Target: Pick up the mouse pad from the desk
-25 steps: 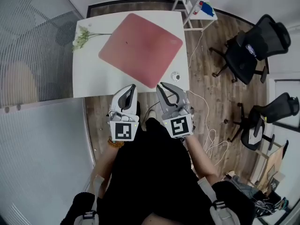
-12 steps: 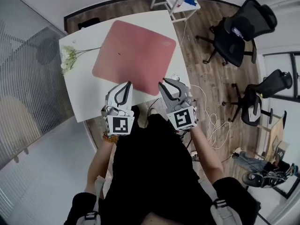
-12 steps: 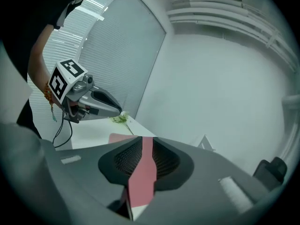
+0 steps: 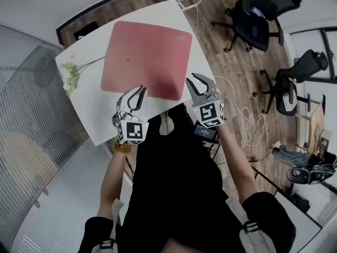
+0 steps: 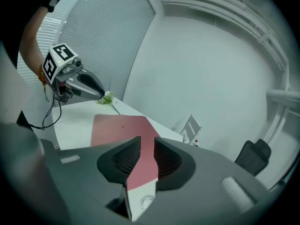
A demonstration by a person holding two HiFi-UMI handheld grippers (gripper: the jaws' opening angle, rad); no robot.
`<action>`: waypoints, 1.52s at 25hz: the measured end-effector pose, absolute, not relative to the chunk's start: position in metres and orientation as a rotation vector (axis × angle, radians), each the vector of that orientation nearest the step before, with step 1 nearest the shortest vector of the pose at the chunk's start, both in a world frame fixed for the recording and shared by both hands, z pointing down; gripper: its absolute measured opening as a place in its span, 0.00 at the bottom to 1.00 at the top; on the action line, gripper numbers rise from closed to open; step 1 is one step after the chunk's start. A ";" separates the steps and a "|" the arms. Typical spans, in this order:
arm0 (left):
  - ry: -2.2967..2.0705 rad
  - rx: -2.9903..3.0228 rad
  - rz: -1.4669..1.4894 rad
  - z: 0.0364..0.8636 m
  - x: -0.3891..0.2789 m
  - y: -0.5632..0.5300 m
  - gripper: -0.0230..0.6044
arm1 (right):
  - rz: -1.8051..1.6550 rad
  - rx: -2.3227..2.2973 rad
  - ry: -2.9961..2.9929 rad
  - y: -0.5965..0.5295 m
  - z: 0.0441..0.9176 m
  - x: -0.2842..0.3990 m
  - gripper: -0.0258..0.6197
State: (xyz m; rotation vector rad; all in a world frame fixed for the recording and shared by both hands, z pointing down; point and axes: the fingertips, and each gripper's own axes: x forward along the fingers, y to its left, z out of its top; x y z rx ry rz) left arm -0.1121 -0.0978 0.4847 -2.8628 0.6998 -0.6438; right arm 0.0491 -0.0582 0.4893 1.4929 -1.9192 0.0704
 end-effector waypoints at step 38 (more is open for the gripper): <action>0.611 -3.097 -1.155 0.654 -0.020 -0.141 0.24 | 1.126 2.050 -1.642 -0.082 0.710 0.127 0.39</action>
